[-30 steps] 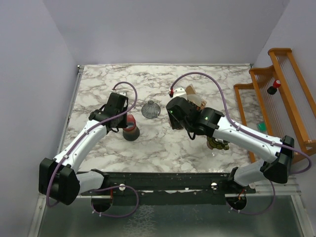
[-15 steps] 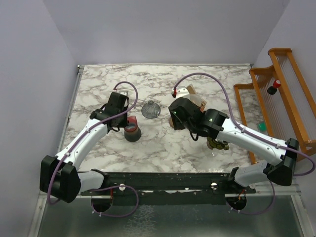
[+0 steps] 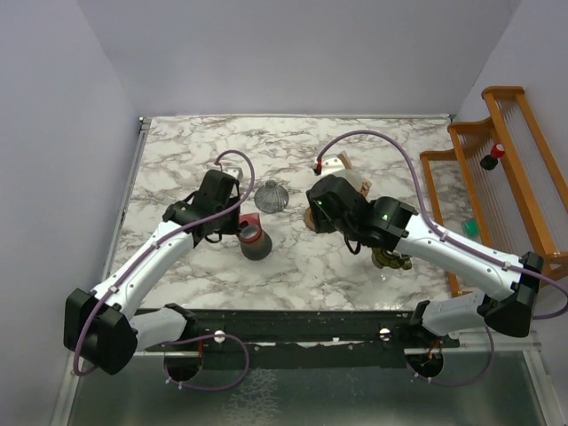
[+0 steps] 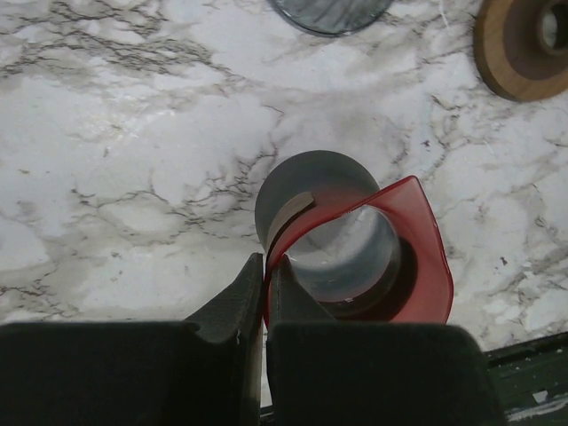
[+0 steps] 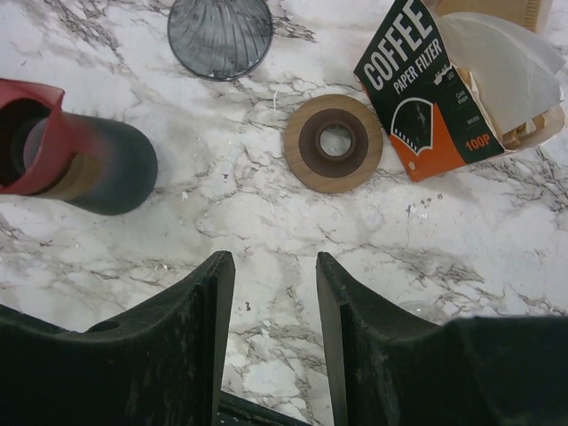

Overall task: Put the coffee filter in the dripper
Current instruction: Pick up the coffee server from the center of the board, then place the coffee server at the center of the board.

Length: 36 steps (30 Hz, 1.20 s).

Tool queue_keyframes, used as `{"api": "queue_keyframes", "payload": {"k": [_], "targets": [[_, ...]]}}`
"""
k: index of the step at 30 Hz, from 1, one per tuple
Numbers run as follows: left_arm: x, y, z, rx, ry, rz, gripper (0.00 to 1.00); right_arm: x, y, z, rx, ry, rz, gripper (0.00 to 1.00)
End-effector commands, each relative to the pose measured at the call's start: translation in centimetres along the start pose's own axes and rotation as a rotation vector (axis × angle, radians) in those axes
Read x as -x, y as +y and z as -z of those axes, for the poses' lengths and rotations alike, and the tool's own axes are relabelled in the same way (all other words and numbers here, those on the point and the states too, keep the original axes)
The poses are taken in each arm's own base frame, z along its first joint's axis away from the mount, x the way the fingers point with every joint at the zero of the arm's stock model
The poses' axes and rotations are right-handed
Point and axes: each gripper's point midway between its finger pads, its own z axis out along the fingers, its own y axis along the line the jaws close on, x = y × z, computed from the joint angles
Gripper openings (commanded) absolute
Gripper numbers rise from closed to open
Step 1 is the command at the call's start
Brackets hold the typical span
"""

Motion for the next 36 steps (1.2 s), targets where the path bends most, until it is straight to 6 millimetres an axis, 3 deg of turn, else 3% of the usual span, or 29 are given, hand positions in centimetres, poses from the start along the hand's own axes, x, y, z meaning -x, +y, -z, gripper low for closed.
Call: {"api": "queue_keyframes", "payload": {"k": [1,5,12,25,36], "targets": [[0.1,-4.1,1.2,-0.094,-0.031,-0.026,0.00,0.0,-0.7,0.4,-0.012,-0.010,-0.017,0.48],[-1.1,-7.4,1.8,-0.138,-0.024,-0.076,0.00,0.0,-1.0,0.5,-0.025,-0.008,-0.013,0.48],[-3.3,-10.7,2.5,-0.198,0.006,-0.106,0.00,0.2,-1.5,1.3,-0.025,-0.021,-0.034,0.48],[-5.2,-14.8,2.4,-0.216,0.033,-0.233,0.00,0.5,-2.2,2.3,-0.032,-0.040,-0.062,0.48],[-5.5,-16.4,1.0,-0.162,0.024,-0.299,0.00,-0.3,-2.6,2.5,-0.034,-0.035,-0.070,0.48]]}}
